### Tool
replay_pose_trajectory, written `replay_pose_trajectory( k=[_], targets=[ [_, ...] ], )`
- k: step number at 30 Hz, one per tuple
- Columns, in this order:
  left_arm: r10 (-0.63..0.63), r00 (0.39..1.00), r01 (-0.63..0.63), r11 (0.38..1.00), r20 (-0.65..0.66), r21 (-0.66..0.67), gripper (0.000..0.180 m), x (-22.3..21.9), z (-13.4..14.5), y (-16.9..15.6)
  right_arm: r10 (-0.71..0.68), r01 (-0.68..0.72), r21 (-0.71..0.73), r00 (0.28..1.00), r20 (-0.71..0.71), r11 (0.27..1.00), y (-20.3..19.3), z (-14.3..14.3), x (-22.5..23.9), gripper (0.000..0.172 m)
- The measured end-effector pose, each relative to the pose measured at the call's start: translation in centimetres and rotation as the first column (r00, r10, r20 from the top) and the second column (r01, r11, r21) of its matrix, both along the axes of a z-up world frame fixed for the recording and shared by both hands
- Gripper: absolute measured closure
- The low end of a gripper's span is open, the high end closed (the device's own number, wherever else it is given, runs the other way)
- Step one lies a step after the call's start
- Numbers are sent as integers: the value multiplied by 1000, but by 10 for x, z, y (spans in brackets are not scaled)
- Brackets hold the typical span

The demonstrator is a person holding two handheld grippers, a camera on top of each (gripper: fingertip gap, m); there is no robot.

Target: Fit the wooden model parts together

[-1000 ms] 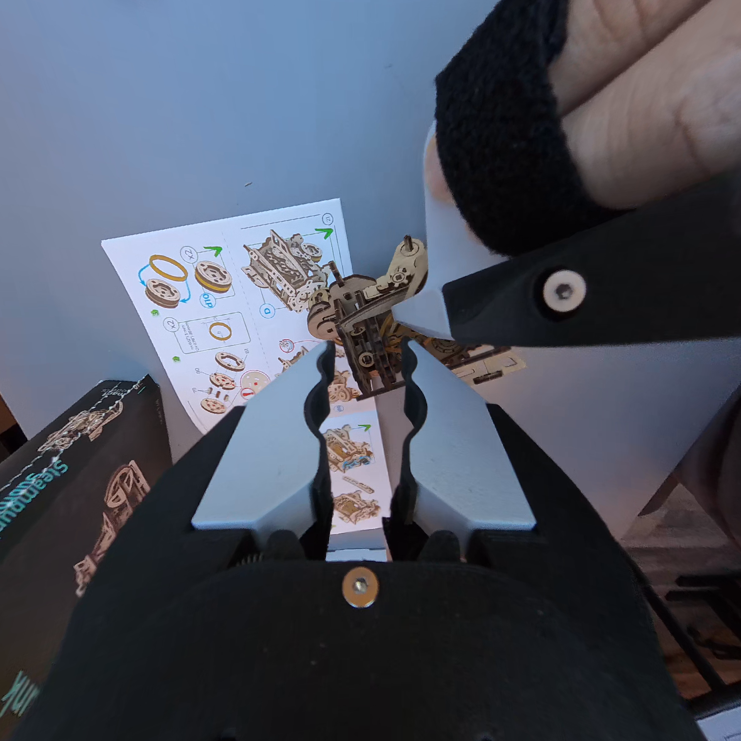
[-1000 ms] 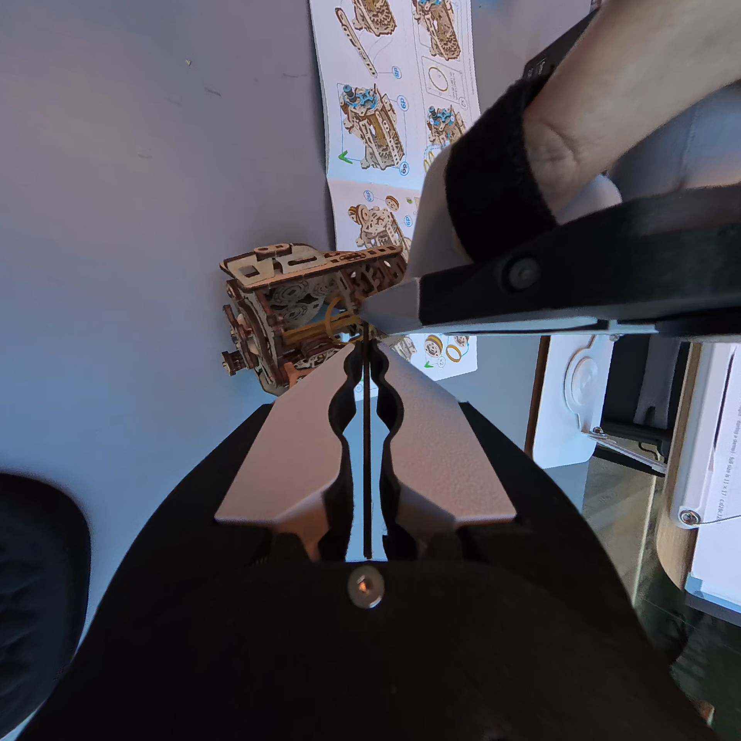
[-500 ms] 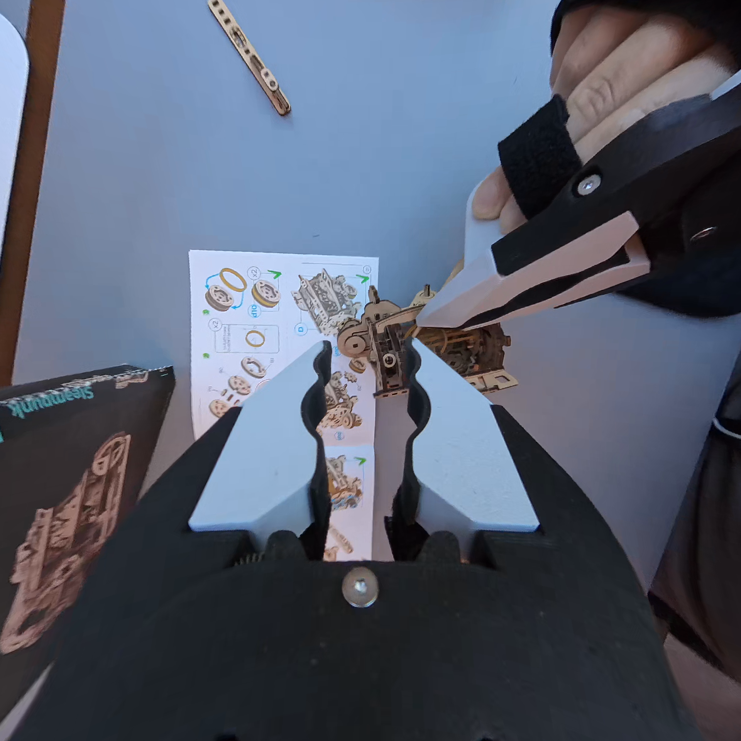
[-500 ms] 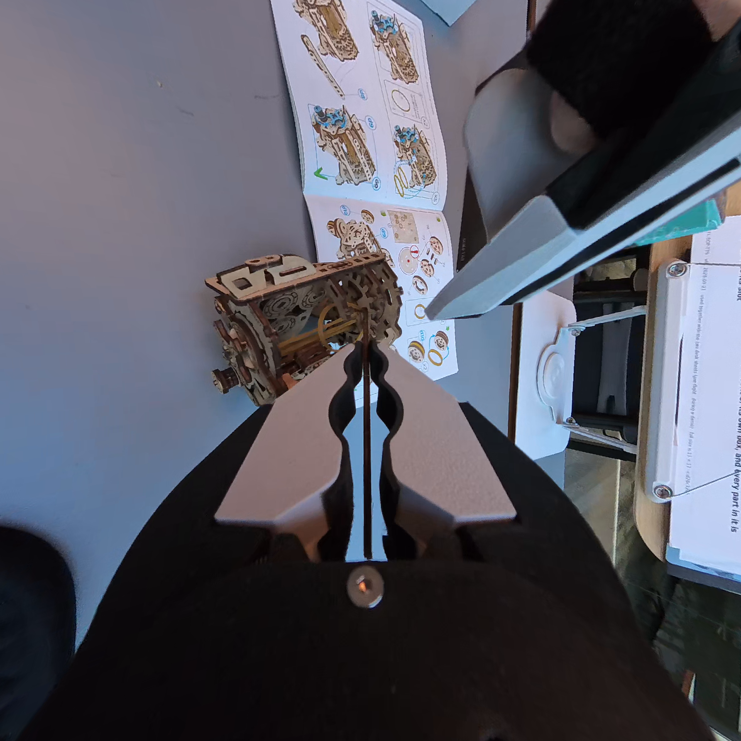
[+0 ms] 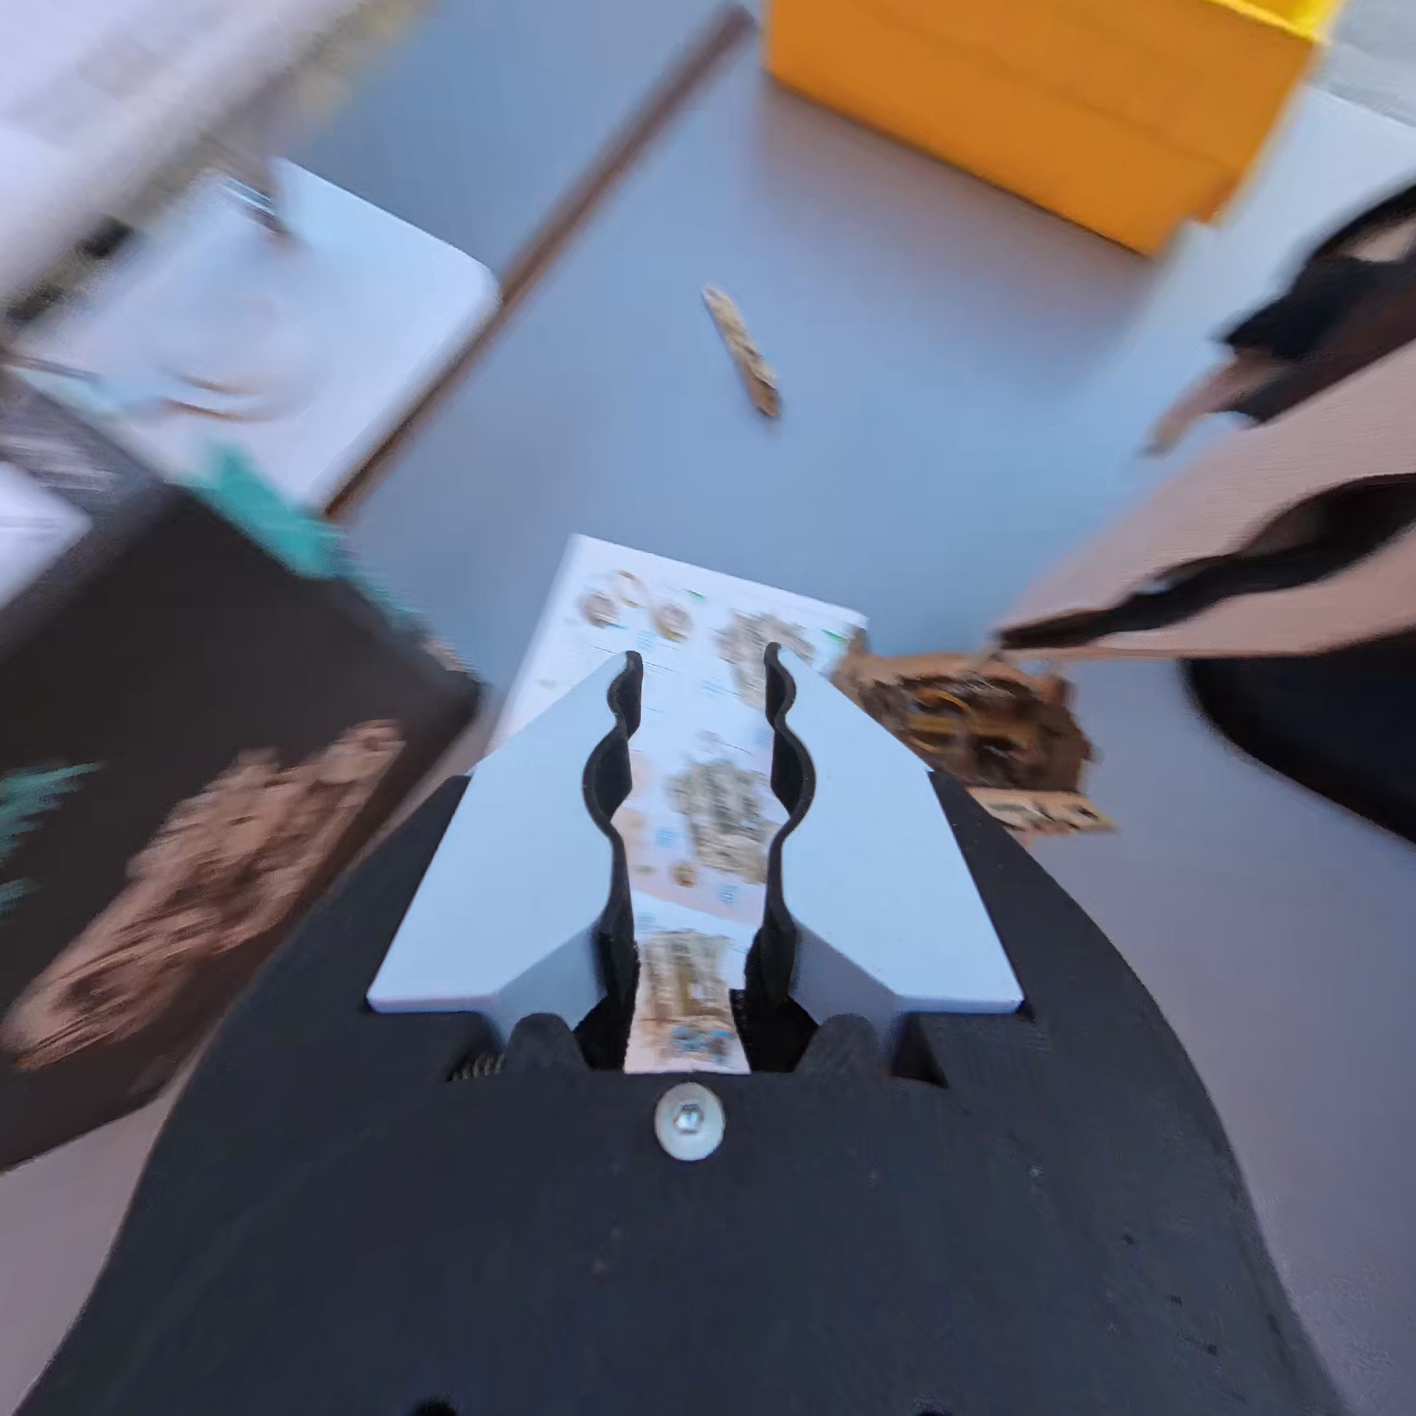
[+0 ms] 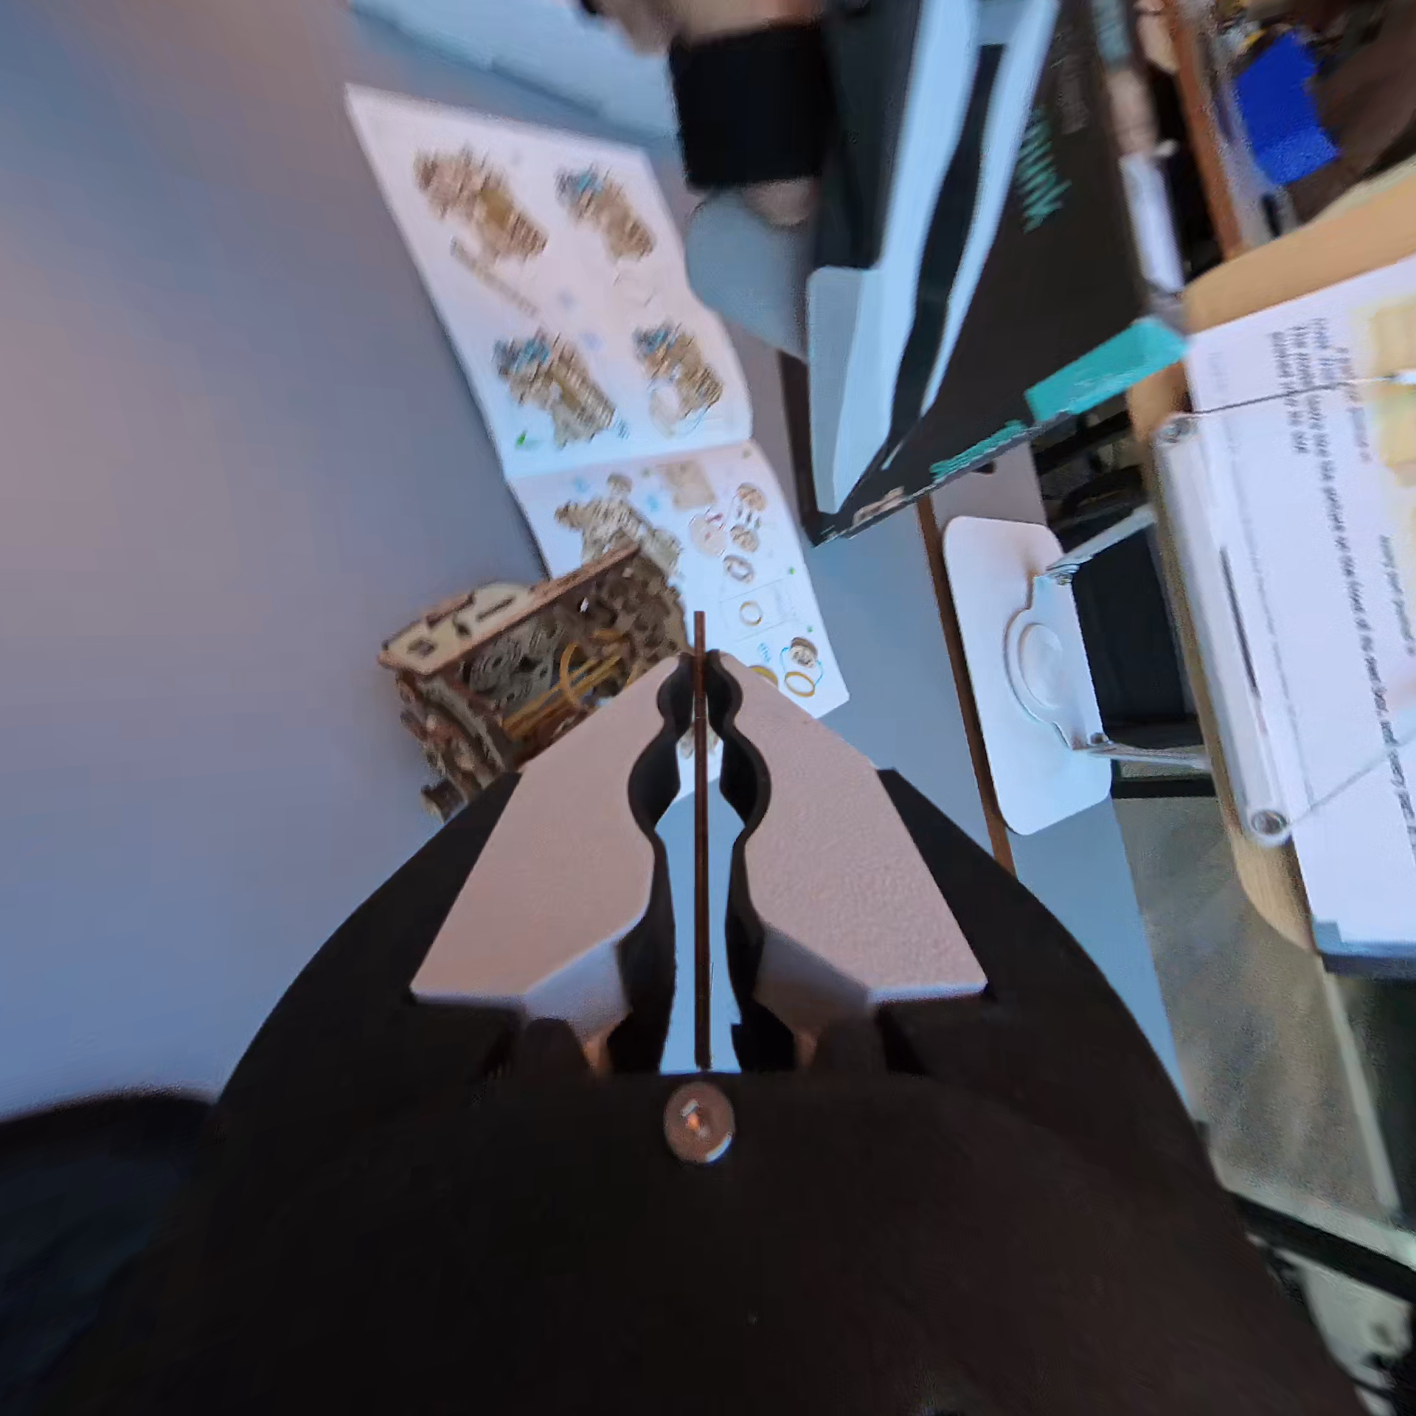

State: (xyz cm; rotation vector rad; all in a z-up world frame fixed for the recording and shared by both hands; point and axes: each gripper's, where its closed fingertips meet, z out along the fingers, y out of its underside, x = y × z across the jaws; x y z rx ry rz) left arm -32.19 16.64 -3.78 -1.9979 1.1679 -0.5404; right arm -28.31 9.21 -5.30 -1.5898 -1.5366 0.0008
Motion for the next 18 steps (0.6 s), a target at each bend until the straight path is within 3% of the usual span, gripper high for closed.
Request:
replay_pose_trajectory(
  k=[3, 5, 7, 18],
  targets=[
    [243, 969, -219, 922, -39, 318, 150, -31, 43, 29, -213, 220, 46, 969, -122, 974, 23, 50, 7, 171],
    [342, 939, -295, 859, -41, 418, 147, -42, 64, 29, -330, 346, 117, 934, -136, 931, 41, 70, 14, 171],
    [385, 922, -333, 830, -27, 448, 138, -46, 73, 21, -391, 404, 86, 910, -139, 911, 48, 71, 13, 171],
    [392, 909, -247, 779, -140, 576, 139, -41, 61, -29, -409, 415, 40, 906, -109, 909, 8, 60, -13, 171]
  ],
)
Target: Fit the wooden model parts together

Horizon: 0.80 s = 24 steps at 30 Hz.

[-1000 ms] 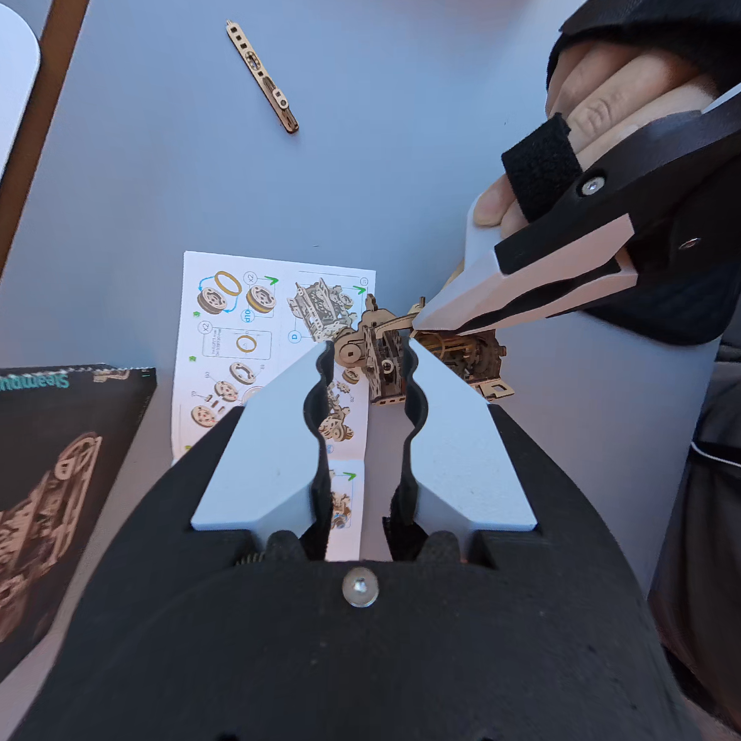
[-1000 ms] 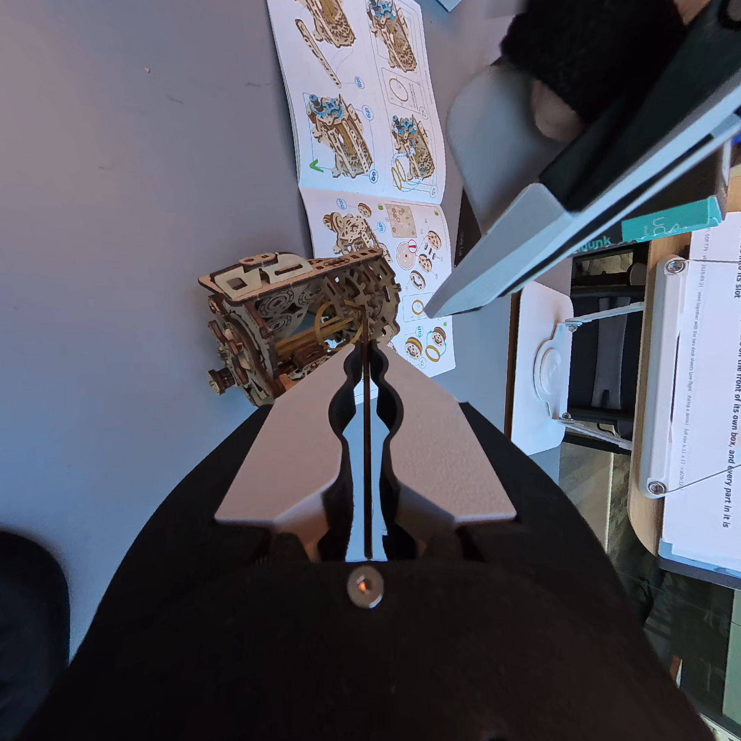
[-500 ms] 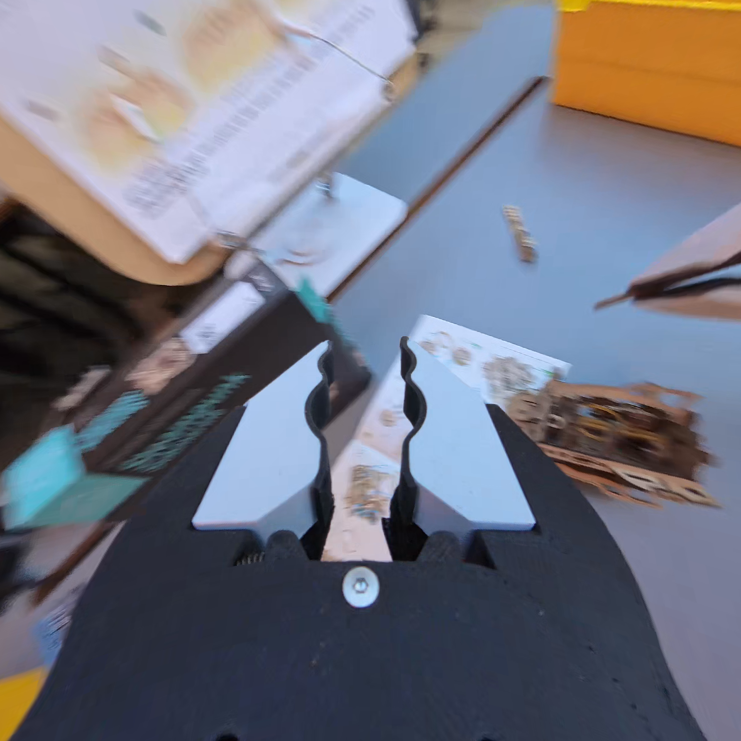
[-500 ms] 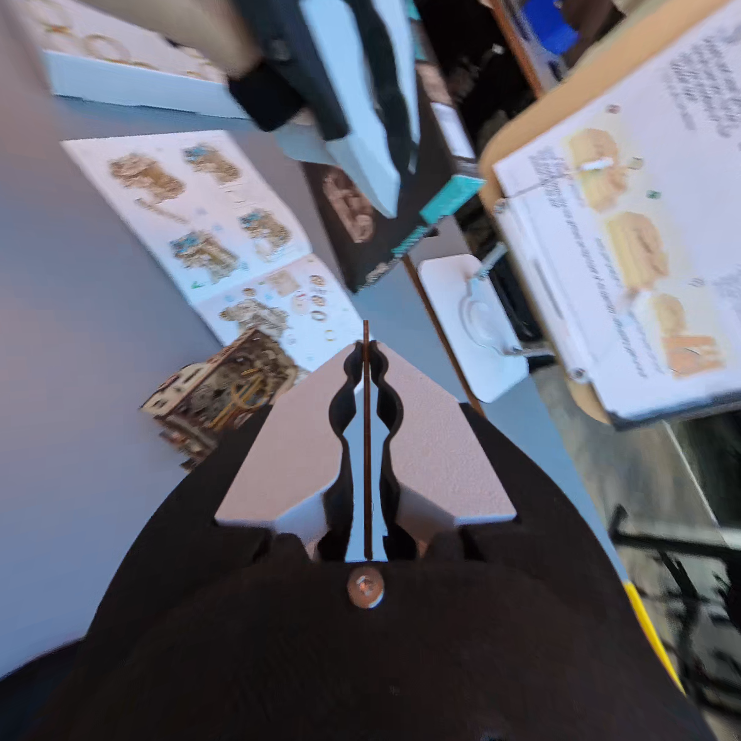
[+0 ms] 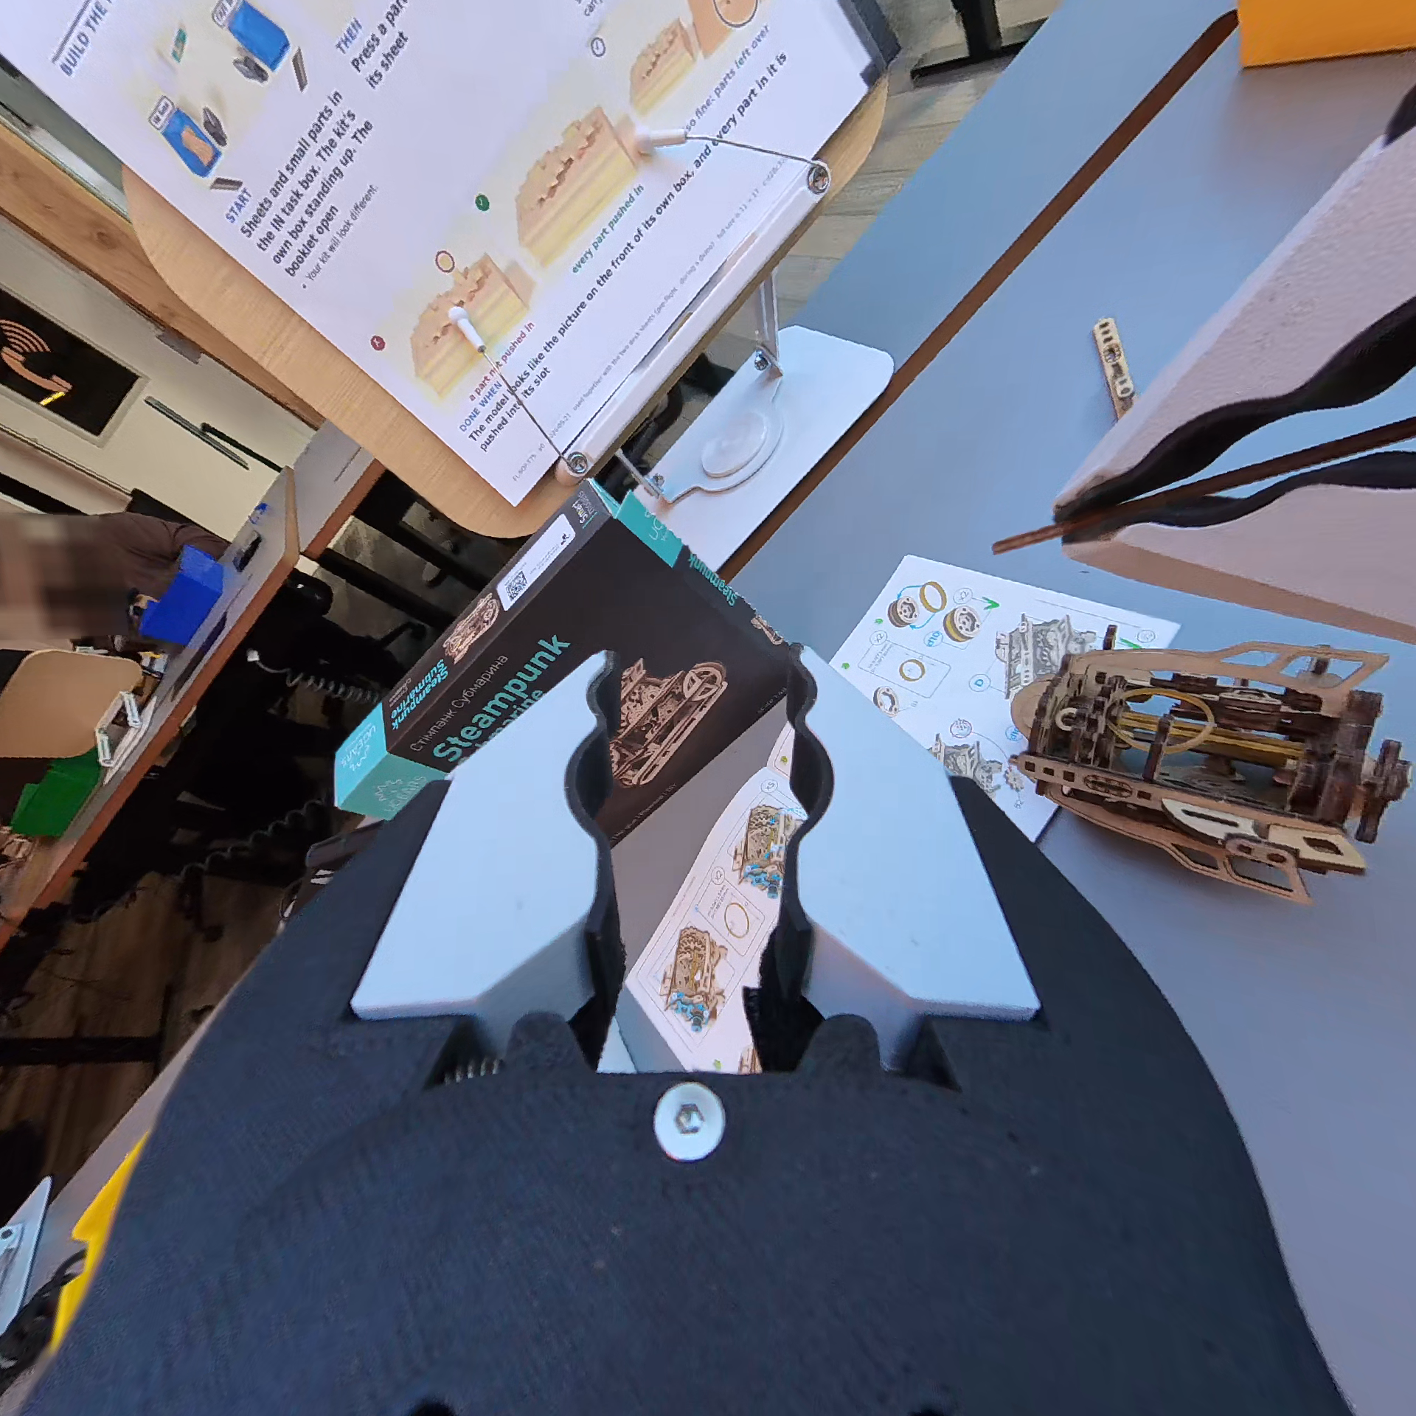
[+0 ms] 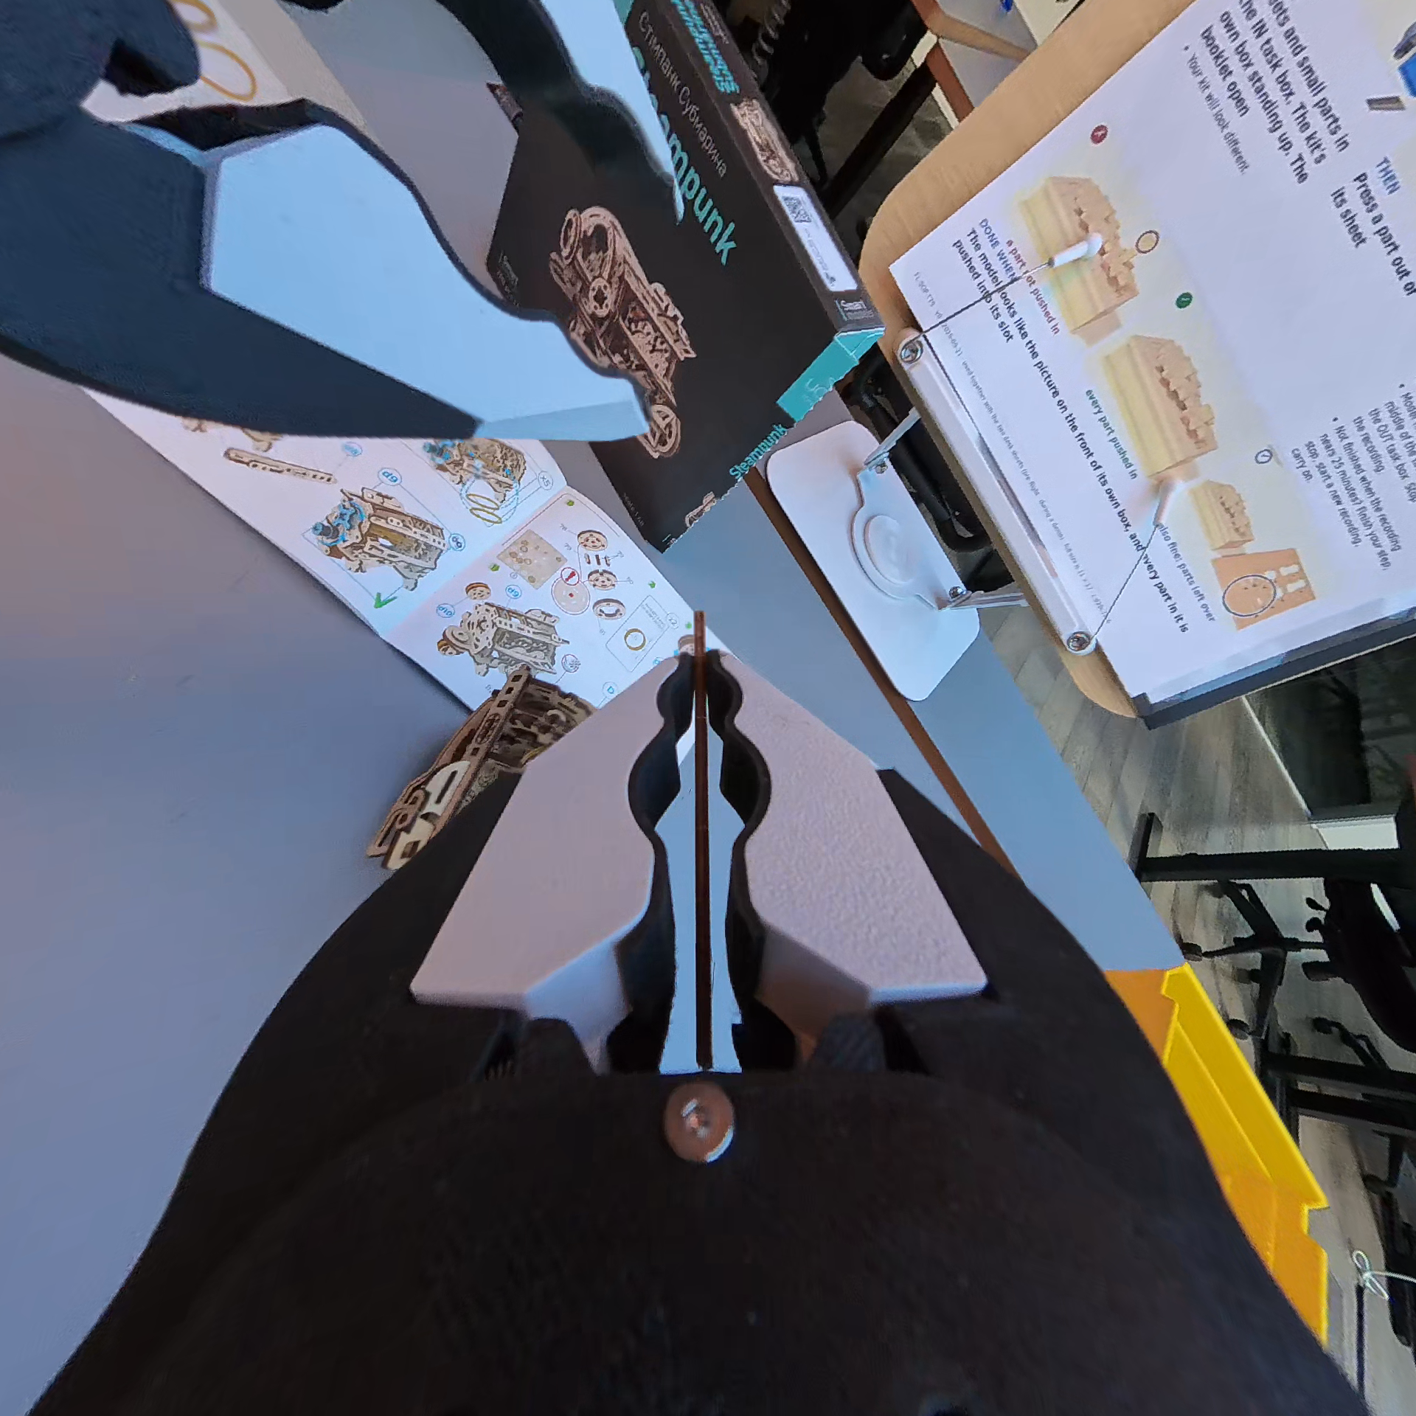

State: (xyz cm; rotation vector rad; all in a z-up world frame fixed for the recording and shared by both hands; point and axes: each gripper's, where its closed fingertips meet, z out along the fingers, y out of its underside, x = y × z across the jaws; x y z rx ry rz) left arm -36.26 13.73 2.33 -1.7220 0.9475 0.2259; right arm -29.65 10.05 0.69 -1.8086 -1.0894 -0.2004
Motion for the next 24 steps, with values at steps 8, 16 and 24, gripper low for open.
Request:
replay_pose_trajectory(
  k=[8, 16, 24],
  targets=[
    [-35, 999, 35, 999, -12, -3, 138, 13, -3, -14, -2, 2, -3, 1000, 0, 1000, -8, -6, 4, 171],
    [-44, 997, 45, 999, -64, 19, 139, 14, -4, -18, -31, 31, -5, 999, -31, 1000, 2, 6, 12, 171],
    [-44, 999, 43, 996, -13, -73, 125, 17, -13, -14, -42, 42, -3, 999, 8, 999, -1, -12, 14, 171]
  ],
)
